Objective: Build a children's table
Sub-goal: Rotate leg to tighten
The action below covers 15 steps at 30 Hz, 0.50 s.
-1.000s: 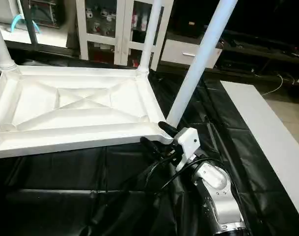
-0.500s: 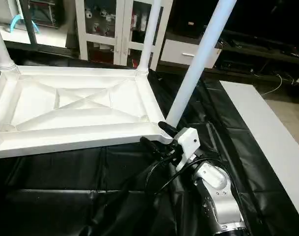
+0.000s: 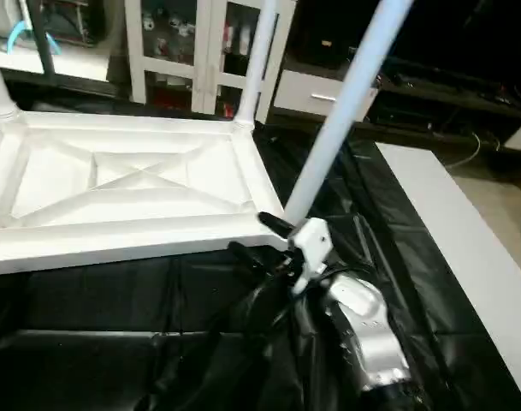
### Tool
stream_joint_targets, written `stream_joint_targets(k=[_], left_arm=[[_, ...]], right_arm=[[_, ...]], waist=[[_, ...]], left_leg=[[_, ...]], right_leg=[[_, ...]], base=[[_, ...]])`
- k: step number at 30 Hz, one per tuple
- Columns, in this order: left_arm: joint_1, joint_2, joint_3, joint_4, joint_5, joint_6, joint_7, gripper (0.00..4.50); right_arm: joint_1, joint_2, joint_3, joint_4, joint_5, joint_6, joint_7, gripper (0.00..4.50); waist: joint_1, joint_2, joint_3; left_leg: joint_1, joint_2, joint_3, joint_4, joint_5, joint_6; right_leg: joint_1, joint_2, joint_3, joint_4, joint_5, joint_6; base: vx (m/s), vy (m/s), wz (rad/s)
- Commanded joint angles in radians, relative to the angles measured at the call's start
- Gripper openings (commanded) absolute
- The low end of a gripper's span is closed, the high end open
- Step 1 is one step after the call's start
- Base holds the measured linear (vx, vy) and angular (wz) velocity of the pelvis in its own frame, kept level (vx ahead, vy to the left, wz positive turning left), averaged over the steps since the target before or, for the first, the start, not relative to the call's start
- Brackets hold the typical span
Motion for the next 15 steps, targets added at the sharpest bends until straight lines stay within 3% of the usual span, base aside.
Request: stream_joint_targets(k=[1,2,3,4,5,6,7,10,11,12,14,15], left_arm=[[-0.017,0.023,-0.013,-0.037,0.003,0.034,-0.009,4.47],[-0.025,0.046,-0.021,-0.040,0.011,0.062,-0.004,4.47],[-0.027,0.052,-0.023,-0.039,0.014,0.069,0.000,4.47],[-0.037,0.070,-0.022,-0.032,0.016,0.080,0.011,4.47],[-0.043,0.077,-0.019,-0.026,0.014,0.081,0.015,4.47],[-0.067,0.097,-0.008,-0.007,-0.001,0.088,0.015,4.47],[-0.086,0.109,-0.003,0.005,-0.009,0.096,0.015,4.47],[-0.173,0.150,-0.007,0.078,-0.007,0.120,0.019,4.47],[-0.177,0.152,-0.007,0.082,-0.006,0.122,0.021,4.47],[-0.241,0.176,-0.002,0.142,-0.003,0.151,0.047,4.47],[-0.288,0.185,0.006,0.196,-0.014,0.175,0.069,4.47],[-0.300,0.184,0.005,0.210,-0.023,0.183,0.072,4.47]], right_arm=[[-0.012,0.002,-0.013,0.030,0.015,-0.004,-0.006,3.64],[-0.018,0.009,-0.014,0.046,0.013,-0.014,-0.006,3.64],[-0.019,0.010,-0.015,0.051,0.012,-0.018,-0.005,3.64],[-0.021,0.014,-0.019,0.059,0.012,-0.026,-0.004,3.64],[-0.021,0.016,-0.022,0.062,0.014,-0.029,-0.003,3.64],[-0.012,0.020,-0.023,0.054,0.014,-0.034,-0.010,3.64],[-0.009,0.023,-0.026,0.054,0.014,-0.039,-0.012,3.64],[0.004,0.022,-0.030,0.056,0.001,-0.045,-0.025,3.64],[0.005,0.022,-0.030,0.055,0.002,-0.043,-0.026,3.64],[0.025,0.019,-0.028,0.030,0.003,-0.028,-0.027,3.64],[0.052,0.012,-0.026,0.003,0.003,-0.026,-0.020,3.64],[0.063,0.008,-0.025,-0.005,0.001,-0.028,-0.020,3.64]], waist=[[0.004,0.051,-0.032],[0.016,0.076,-0.034],[0.019,0.061,-0.031],[0.021,0.060,-0.031],[0.025,0.080,-0.033],[0.031,0.101,-0.033],[0.031,0.099,-0.034],[0.033,0.108,-0.031],[0.034,0.105,-0.032],[0.034,0.129,-0.034],[0.029,0.132,-0.036],[0.027,0.129,-0.038]], left_leg=[[0.038,0.026,-0.016,-0.091,-0.424,-0.064],[0.041,0.025,-0.020,-0.092,-0.435,-0.071],[0.042,0.026,-0.017,-0.092,-0.452,-0.072],[0.041,0.026,-0.017,-0.093,-0.455,-0.071],[0.044,0.027,-0.017,-0.093,-0.465,-0.077],[0.040,0.024,-0.022,-0.094,-0.463,-0.081],[0.044,0.024,-0.018,-0.093,-0.471,-0.081],[0.044,0.021,-0.018,-0.093,-0.483,-0.081],[0.044,0.020,-0.018,-0.092,-0.486,-0.079],[0.042,0.019,-0.021,-0.093,-0.488,-0.089],[0.043,0.017,-0.021,-0.091,-0.487,-0.089],[0.033,0.017,-0.024,-0.093,-0.458,-0.086]], right_leg=[[-0.006,-0.034,0.015,-0.076,-0.061,-0.107],[-0.006,-0.036,0.016,-0.072,-0.054,-0.112],[-0.007,-0.034,0.015,-0.075,-0.059,-0.118],[-0.005,-0.035,0.015,-0.074,-0.065,-0.121],[-0.007,-0.036,0.016,-0.077,-0.068,-0.122],[-0.004,-0.038,0.017,-0.070,-0.061,-0.130],[-0.007,-0.036,0.017,-0.076,-0.066,-0.128],[-0.008,-0.038,0.020,-0.077,-0.105,-0.135],[-0.009,-0.039,0.021,-0.077,-0.125,-0.136],[-0.008,-0.041,0.021,-0.076,-0.136,-0.134],[-0.008,-0.039,0.022,-0.077,-0.127,-0.134],[0.002,-0.042,0.020,-0.072,-0.111,-0.138]], base=[[0.000,0.000,0.00],[0.000,0.000,0.00],[0.000,0.000,0.00],[0.000,0.000,0.00],[0.000,0.000,0.00],[0.000,0.000,0.00],[0.000,0.000,0.00],[0.000,0.000,0.00],[0.000,0.000,0.00],[0.000,0.000,0.00],[0.000,0.000,0.00],[0.000,0.000,0.00]])
